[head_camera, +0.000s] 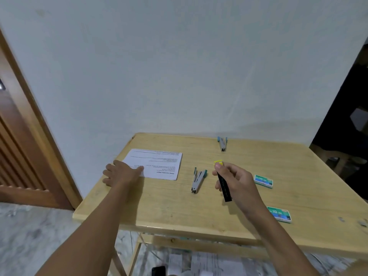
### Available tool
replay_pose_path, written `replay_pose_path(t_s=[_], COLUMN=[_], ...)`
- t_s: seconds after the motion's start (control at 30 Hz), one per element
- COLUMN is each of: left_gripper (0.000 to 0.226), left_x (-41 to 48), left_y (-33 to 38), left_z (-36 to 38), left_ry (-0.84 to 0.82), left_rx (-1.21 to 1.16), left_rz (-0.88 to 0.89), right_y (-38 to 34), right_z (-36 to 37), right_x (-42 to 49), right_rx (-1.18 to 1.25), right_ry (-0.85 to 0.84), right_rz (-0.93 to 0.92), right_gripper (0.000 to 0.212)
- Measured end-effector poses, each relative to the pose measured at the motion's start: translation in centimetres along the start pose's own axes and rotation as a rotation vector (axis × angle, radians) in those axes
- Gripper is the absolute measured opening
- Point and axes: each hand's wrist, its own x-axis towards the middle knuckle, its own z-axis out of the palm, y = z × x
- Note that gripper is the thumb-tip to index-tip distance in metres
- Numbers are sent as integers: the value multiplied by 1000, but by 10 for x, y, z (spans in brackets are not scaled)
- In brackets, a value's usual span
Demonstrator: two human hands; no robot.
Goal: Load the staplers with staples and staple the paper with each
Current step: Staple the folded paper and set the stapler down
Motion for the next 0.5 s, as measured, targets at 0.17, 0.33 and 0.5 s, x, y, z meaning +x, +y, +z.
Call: replay_pose_path(t_s=[0.17,0.33,0.5], left_gripper=[79,43,28], left_x=[5,1,-20], left_y=[4,0,-7], left_z=[-8,-10,-25], left_ry=[-117,-83,-101], left_rx=[-43,-114,-812], left_rz=[-78,-58,100], right_y=[3,7,12], right_z=[7,9,7], right_x=[1,-1,-4], right_rx=[27,32,39], right_ry=[0,2,-27], right_rz=[11,25,32], right_gripper=[41,41,34])
